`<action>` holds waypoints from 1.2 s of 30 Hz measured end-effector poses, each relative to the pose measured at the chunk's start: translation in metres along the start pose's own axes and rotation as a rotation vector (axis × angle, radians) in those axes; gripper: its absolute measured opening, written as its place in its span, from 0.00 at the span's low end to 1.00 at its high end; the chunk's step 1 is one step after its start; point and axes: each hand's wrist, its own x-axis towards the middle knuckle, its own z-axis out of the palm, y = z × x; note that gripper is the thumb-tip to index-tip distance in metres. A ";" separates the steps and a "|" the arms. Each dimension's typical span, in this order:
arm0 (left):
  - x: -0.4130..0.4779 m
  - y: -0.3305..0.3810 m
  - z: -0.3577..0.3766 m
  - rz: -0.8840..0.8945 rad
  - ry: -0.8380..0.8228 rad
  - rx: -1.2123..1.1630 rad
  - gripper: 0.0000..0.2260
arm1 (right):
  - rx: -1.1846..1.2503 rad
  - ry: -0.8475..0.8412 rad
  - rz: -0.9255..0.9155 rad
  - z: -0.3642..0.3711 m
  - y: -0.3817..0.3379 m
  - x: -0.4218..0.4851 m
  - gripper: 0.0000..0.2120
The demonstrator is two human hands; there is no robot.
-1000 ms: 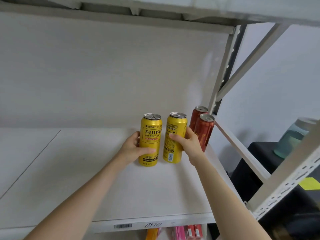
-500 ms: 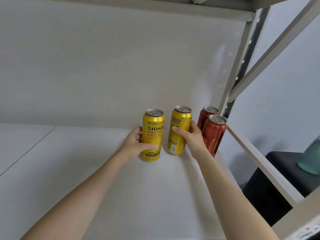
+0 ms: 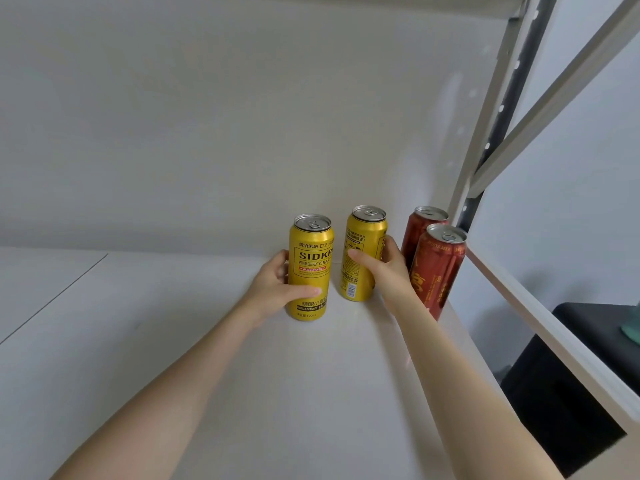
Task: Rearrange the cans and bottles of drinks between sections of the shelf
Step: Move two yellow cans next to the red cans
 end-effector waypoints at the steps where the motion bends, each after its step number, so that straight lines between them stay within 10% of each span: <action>1: 0.000 -0.001 0.001 0.005 -0.002 -0.005 0.36 | 0.000 0.000 -0.001 0.000 0.001 -0.001 0.26; 11: -0.013 -0.006 -0.002 0.005 0.002 0.020 0.39 | 0.008 -0.038 0.064 -0.009 -0.003 -0.033 0.43; 19: -0.030 -0.002 0.021 -0.011 -0.051 0.022 0.38 | -0.096 0.048 0.068 -0.033 -0.021 -0.105 0.38; 24: -0.034 0.003 0.052 -0.014 -0.080 0.024 0.35 | -0.095 0.120 0.098 -0.061 -0.024 -0.139 0.13; 36: -0.013 0.008 0.082 -0.033 0.000 0.036 0.36 | -0.097 0.193 0.107 -0.100 -0.021 -0.149 0.10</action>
